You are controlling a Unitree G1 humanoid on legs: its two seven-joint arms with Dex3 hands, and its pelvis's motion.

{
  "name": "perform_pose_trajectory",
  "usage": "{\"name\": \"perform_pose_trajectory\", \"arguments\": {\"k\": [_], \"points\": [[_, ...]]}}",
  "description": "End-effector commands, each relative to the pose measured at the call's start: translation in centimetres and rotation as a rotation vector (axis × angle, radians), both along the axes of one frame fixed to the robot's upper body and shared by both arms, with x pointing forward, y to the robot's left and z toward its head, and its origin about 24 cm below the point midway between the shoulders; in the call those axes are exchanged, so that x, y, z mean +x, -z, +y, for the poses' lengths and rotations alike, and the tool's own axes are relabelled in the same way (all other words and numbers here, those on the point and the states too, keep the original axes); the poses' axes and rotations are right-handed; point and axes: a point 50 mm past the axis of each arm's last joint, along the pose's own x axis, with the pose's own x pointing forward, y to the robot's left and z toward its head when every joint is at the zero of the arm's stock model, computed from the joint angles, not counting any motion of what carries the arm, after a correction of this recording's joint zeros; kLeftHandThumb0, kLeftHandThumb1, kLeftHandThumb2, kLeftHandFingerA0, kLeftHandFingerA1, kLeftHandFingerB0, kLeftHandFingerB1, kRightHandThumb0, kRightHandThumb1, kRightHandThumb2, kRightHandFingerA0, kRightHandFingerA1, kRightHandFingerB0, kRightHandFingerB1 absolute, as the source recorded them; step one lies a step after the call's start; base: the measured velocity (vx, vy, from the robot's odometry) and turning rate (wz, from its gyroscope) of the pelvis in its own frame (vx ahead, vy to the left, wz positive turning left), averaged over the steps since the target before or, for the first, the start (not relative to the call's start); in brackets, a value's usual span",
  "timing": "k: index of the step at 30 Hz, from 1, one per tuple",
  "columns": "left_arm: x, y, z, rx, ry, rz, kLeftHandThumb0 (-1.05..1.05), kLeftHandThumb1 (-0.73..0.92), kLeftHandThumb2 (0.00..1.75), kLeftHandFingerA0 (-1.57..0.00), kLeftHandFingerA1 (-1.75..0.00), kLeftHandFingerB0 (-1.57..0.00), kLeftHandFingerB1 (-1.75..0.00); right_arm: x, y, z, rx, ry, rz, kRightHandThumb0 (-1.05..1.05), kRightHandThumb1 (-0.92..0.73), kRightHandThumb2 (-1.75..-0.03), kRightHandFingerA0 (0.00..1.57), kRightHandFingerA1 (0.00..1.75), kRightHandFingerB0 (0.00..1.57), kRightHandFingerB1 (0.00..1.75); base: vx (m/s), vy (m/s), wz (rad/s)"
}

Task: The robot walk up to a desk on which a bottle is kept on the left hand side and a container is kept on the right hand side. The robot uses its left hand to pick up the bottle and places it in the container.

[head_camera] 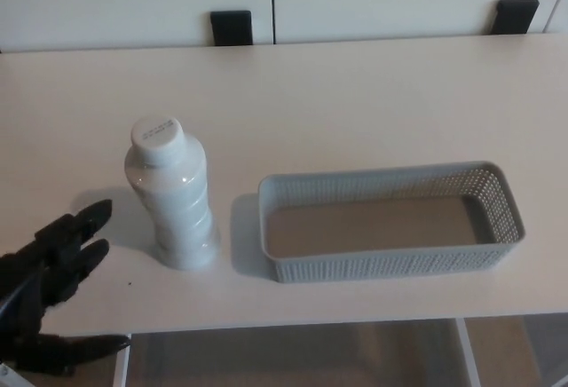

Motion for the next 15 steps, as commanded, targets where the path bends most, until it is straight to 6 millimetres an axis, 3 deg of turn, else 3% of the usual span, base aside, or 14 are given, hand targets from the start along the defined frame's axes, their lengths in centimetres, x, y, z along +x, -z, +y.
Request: {"name": "perform_pose_trajectory", "arguments": {"k": [1,15], "points": [[1.4,-0.1,-0.4,0.002,0.002,-0.002,-0.57,0.30,0.57,0.00,-0.07,0.00,0.00,0.0,-0.1,-0.1,-0.007,0.002,0.008,-0.38,-0.54,-0.55,0.56,0.57,0.49,0.48,0.00,0.000,0.00],[5.7,-2.2,-1.5,-0.179,-0.096,-0.069,-0.49,0.33,0.51,0.00,0.00,0.00,0.00,0.3,-0.1,0.1,-0.002,-0.006,0.002,-0.39,-0.55,-0.55,0.53,0.53,0.49,0.48,0.00,0.000,0.00]]}}
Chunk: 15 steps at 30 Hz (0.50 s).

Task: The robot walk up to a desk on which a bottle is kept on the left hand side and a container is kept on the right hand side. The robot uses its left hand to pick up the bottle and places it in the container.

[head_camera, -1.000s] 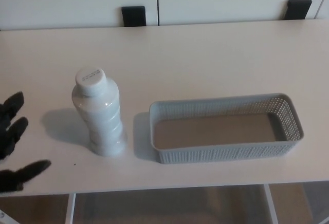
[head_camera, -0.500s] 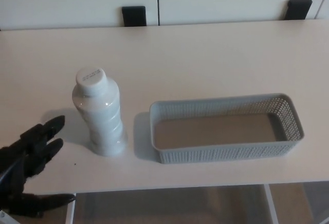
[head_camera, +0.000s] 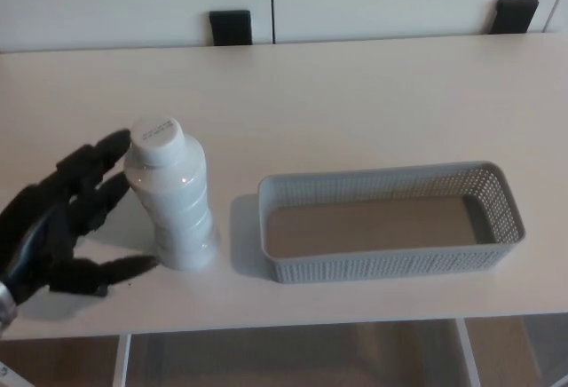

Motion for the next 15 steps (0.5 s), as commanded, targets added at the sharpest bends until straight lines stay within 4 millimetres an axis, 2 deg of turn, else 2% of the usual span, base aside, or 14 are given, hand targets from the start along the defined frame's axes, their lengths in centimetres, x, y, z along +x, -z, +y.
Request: {"name": "perform_pose_trajectory", "arguments": {"k": [1,3,5,6,9,11,15], "points": [[1.3,-0.4,0.0,-0.060,-0.058,0.031,-0.50,0.31,0.50,0.00,0.00,0.00,0.00,0.1,0.0,-0.2,-0.004,0.004,0.003,-0.41,-0.53,-0.55,0.57,0.56,0.52,0.49,0.00,0.000,0.00],[2.0,-1.0,-1.0,-0.094,-0.052,0.024,-0.48,0.29,0.52,0.00,-0.01,0.00,0.00,0.4,0.0,-0.1,0.002,0.012,-0.006,-0.38,-0.54,-0.55,0.56,0.55,0.52,0.49,0.00,0.000,0.00],[2.1,-1.0,-1.3,-0.135,-0.046,0.035,-0.46,0.31,0.50,0.00,0.00,0.00,0.00,0.3,0.1,-0.3,0.004,0.011,-0.004,-0.37,-0.55,-0.56,0.57,0.55,0.52,0.49,0.00,0.000,0.00],[2.2,-1.0,-1.9,-0.161,-0.039,0.035,-0.48,0.27,0.57,0.00,0.00,0.00,0.00,0.4,-0.1,-0.3,-0.002,-0.002,-0.008,-0.38,-0.55,-0.55,0.55,0.54,0.50,0.48,0.00,0.000,0.00],[2.3,-1.2,-2.4,-0.175,-0.031,0.031,-0.49,0.28,0.57,0.00,-0.02,0.00,0.00,0.6,-0.2,-0.2,-0.008,-0.010,-0.013,-0.38,-0.55,-0.55,0.53,0.53,0.49,0.48,0.00,0.000,0.00],[2.6,-1.5,-3.9,-0.179,-0.008,0.032,-0.60,0.31,0.53,0.00,-0.12,0.00,-0.05,0.9,-0.3,-0.2,-0.004,-0.010,-0.028,-0.37,-0.55,-0.56,0.54,0.54,0.51,0.49,0.00,0.000,0.00],[2.7,-1.8,-5.1,-0.183,0.011,0.041,-0.61,0.31,0.53,0.00,-0.18,0.00,-0.11,1.3,-0.9,0.1,-0.010,-0.029,-0.043,-0.35,-0.56,-0.56,0.55,0.54,0.50,0.49,0.00,0.000,0.00]]}}
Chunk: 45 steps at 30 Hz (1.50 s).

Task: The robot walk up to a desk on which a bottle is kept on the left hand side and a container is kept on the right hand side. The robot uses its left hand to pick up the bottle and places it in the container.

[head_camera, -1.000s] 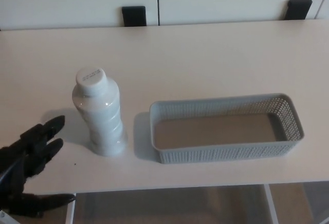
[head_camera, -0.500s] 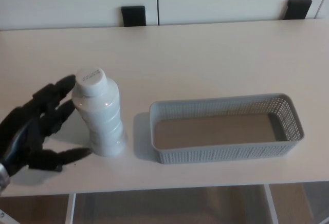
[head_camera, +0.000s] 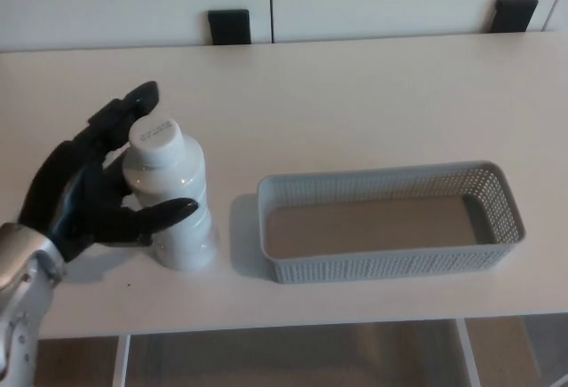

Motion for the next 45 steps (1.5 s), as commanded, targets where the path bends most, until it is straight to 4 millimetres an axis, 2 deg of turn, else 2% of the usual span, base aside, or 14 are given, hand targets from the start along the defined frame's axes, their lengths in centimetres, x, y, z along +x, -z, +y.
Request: {"name": "perform_pose_trajectory", "arguments": {"k": [1,7,9,10,11,13,14,15,16,17,18,20,33,45], "points": [[0.4,-0.3,-1.4,-0.019,0.003,0.048,-0.61,0.31,0.53,0.00,-0.18,0.00,-0.11,0.4,-0.6,-0.1,-0.010,-0.012,-0.012,-0.35,-0.56,-0.56,0.55,0.54,0.50,0.49,0.00,0.000,0.00],[0.4,0.1,-4.2,0.002,0.049,0.079,-0.56,0.33,0.53,-0.05,-0.41,0.00,-0.11,1.0,-0.5,-0.1,0.003,-0.005,-0.024,-0.38,-0.55,-0.56,0.53,0.52,0.53,0.49,0.00,0.000,0.00],[0.5,0.3,-4.6,0.042,0.041,0.092,-0.46,0.34,0.74,-0.01,-0.48,0.00,-0.10,1.2,-0.6,-0.2,-0.003,-0.011,-0.033,-0.40,-0.55,-0.56,0.52,0.51,0.53,0.49,0.00,0.000,0.00],[0.6,0.5,-4.9,0.068,0.021,0.111,-0.35,0.27,0.66,-0.14,-0.53,0.00,-0.12,1.3,-0.7,-0.3,-0.006,-0.010,-0.033,-0.40,-0.55,-0.56,0.53,0.51,0.54,0.49,0.00,0.000,0.00],[0.6,0.9,-5.1,0.149,-0.014,0.121,-0.12,0.45,0.54,-0.94,-0.69,-0.09,-0.30,1.4,-0.6,-0.3,-0.003,-0.006,-0.034,-0.40,-0.54,-0.56,0.56,0.53,0.56,0.50,0.00,0.000,0.00],[0.6,1.1,-5.2,0.206,-0.035,0.121,-0.12,0.45,0.54,-0.94,-0.69,-0.09,-0.30,1.5,-0.6,-0.3,0.000,-0.004,-0.035,-0.40,-0.54,-0.56,0.56,0.53,0.56,0.50,0.00,0.000,0.00],[0.7,1.4,-5.2,0.280,-0.046,0.114,-0.07,0.39,0.85,-1.00,-0.88,-0.10,-0.48,1.5,-0.7,-0.3,0.001,-0.007,-0.036,-0.43,-0.39,-0.84,0.51,0.64,0.45,0.59,0.00,0.000,0.00],[0.7,1.6,-5.1,0.357,-0.049,0.094,-0.03,0.72,0.61,-1.35,-0.95,-0.41,-0.43,1.6,-0.8,-0.3,0.000,-0.015,-0.037,-0.41,-0.55,-0.56,0.56,0.53,0.56,0.50,0.00,0.000,0.00],[0.6,2.0,-4.9,0.434,-0.050,0.060,0.02,0.68,0.76,-1.36,-1.20,-0.69,-0.56,1.9,-1.2,-0.1,-0.002,-0.037,-0.049,-0.40,-0.54,-0.56,0.53,0.53,0.56,0.51,0.00,0.000,0.00],[0.6,2.0,-4.9,0.434,-0.050,0.060,0.02,0.68,0.76,-1.36,-1.20,-0.69,-0.56,1.9,-1.2,-0.1,-0.002,-0.037,-0.049,-0.40,-0.54,-0.56,0.53,0.53,0.56,0.51,0.00,0.000,0.00],[0.6,2.1,-4.7,0.448,-0.055,0.055,0.03,0.52,1.05,-1.34,-1.24,-0.85,-0.83,2.2,-1.3,-0.1,-0.006,-0.044,-0.048,-0.43,-0.38,-0.81,0.49,0.62,0.48,0.60,0.00,0.000,0.00],[0.7,2.1,-4.6,0.457,-0.055,0.047,0.05,0.49,1.05,-1.31,-1.21,-0.89,-0.86,2.4,-1.1,-0.3,-0.009,-0.041,-0.041,-0.38,-0.54,-0.56,0.56,0.52,0.57,0.50,0.00,0.000,0.00],[1.1,0.5,-3.1,0.479,-0.068,-0.012,0.02,0.61,0.93,-1.11,-1.32,-0.84,-1.05,3.2,-1.0,-0.5,-0.026,-0.029,-0.062,-0.34,-0.54,-0.56,0.58,0.52,0.61,0.52,0.00,0.000,0.00],[1.3,-9.2,-3.3,0.272,-0.139,-0.312,-0.15,0.68,0.88,-1.23,-1.29,-0.86,-1.12,3.8,-2.0,-0.6,-0.036,-0.067,-0.082,-0.37,-0.55,-0.56,0.55,0.53,0.62,0.53,0.00,0.000,0.00]]}}
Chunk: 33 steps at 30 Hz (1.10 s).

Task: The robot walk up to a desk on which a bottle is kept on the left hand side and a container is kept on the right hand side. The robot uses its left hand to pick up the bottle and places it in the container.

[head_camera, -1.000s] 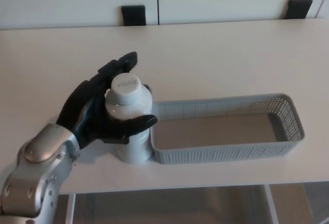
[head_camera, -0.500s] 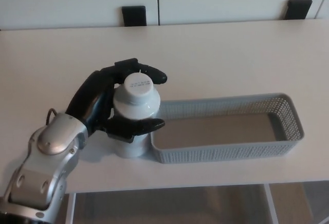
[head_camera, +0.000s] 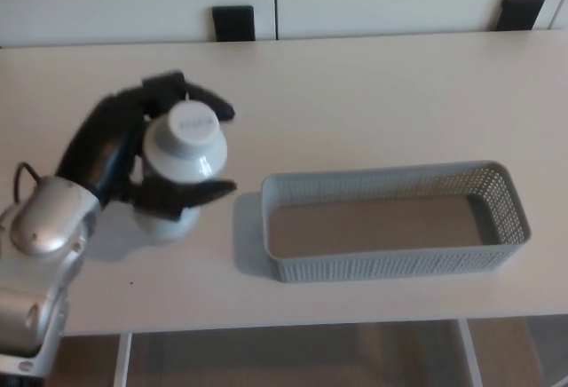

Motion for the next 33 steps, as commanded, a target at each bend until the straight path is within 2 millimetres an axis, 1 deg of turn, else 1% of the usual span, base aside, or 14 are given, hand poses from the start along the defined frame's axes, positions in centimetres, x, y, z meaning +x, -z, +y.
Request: {"name": "perform_pose_trajectory", "arguments": {"k": [1,2,4,5,6,8,9,12,13,14,19,24,28,33], "points": [[-0.3,-5.7,-1.8,-0.122,0.011,-0.159,-0.12,0.76,0.83,-1.17,-1.33,-0.78,-1.12,0.0,-0.6,-0.4,-0.024,-0.025,0.013,-0.38,-0.55,-0.56,0.55,0.52,0.61,0.53,0.00,0.000,0.00],[-0.3,-6.5,-2.4,-0.146,0.030,-0.169,-0.10,0.79,0.80,-1.12,-1.43,-0.76,-1.12,0.0,-0.5,-0.3,-0.024,-0.028,0.013,-0.39,-0.55,-0.56,0.55,0.52,0.61,0.53,0.00,0.000,0.00],[-0.3,-6.9,-2.7,-0.160,0.042,-0.174,-0.10,0.79,0.80,-1.12,-1.43,-0.76,-1.12,0.1,-0.5,-0.2,-0.023,-0.030,0.012,-0.39,-0.55,-0.56,0.55,0.52,0.61,0.53,0.00,0.000,0.00],[-0.3,-8.1,-4.5,-0.174,0.095,-0.204,-0.01,0.81,0.78,-1.03,-1.56,-0.73,-1.13,0.2,-0.6,0.0,-0.025,-0.027,0.008,-0.37,-0.56,-0.56,0.56,0.53,0.62,0.53,0.00,0.000,0.00],[-0.3,-8.3,-4.7,-0.173,0.101,-0.209,-0.01,0.81,0.78,-1.03,-1.56,-0.73,-1.13,0.2,-0.6,0.1,-0.026,-0.026,0.008,-0.37,-0.56,-0.56,0.56,0.53,0.62,0.53,0.00,0.000,0.00],[0.2,-8.7,-7.3,-0.165,0.148,-0.221,-0.04,0.88,0.63,-0.86,-1.66,-0.70,-1.18,0.3,-0.5,0.0,-0.014,-0.011,0.014,-0.35,-0.55,-0.56,0.56,0.52,0.63,0.53,0.00,0.000,0.00],[0.3,-8.8,-7.7,-0.163,0.152,-0.222,-0.04,0.88,0.63,-0.86,-1.66,-0.70,-1.18,0.3,-0.5,-0.1,-0.012,-0.010,0.016,-0.35,-0.55,-0.56,0.56,0.52,0.63,0.53,0.00,0.000,0.00],[0.9,-8.4,-9.8,-0.185,0.183,-0.195,-0.16,0.80,0.70,-0.89,-1.58,-0.79,-1.14,0.5,-0.5,0.0,-0.014,-0.023,0.003,-0.39,-0.54,-0.56,0.55,0.53,0.63,0.54,0.00,0.000,0.00],[1.2,-8.1,-10.9,-0.182,0.193,-0.191,-0.20,0.74,0.77,-0.97,-1.48,-0.83,-1.11,0.5,-0.5,-0.1,-0.016,-0.021,0.002,-0.39,-0.54,-0.56,0.58,0.53,0.64,0.54,0.00,0.000,0.00],[1.3,-7.9,-11.5,-0.173,0.192,-0.189,-0.22,0.74,0.78,-1.09,-1.40,-0.87,-1.09,0.6,-0.4,-0.1,-0.011,-0.015,0.002,-0.38,-0.53,-0.56,0.58,0.53,0.64,0.53,0.00,0.000,0.00],[1.4,-6.5,-14.7,-0.171,0.209,-0.131,-0.27,0.74,0.79,-1.20,-1.29,-0.92,-1.00,1.0,-1.3,0.5,0.014,-0.005,-0.018,-0.36,-0.54,-0.55,0.57,0.56,0.64,0.57,0.00,0.000,0.00],[0.9,-4.9,-15.9,-0.109,0.210,-0.101,-0.25,0.74,0.81,-1.04,-1.37,-0.83,-1.18,1.2,-1.6,0.4,0.012,-0.021,-0.001,-0.37,-0.53,-0.55,0.56,0.55,0.63,0.56,0.00,0.000,0.00],[0.6,-3.7,-16.2,-0.167,0.230,-0.041,-0.24,0.73,0.82,-1.02,-1.46,-0.82,-1.19,1.5,-1.7,0.2,0.005,-0.026,0.002,-0.38,-0.54,-0.56,0.54,0.54,0.61,0.55,0.00,0.000,0.00],[0.6,-2.3,-16.0,-0.181,0.223,0.006,-0.24,0.76,0.79,-0.97,-1.47,-0.81,-1.16,1.9,-1.9,0.1,0.003,-0.019,-0.007,-0.37,-0.53,-0.56,0.58,0.55,0.62,0.55,0.00,0.000,0.00]]}}
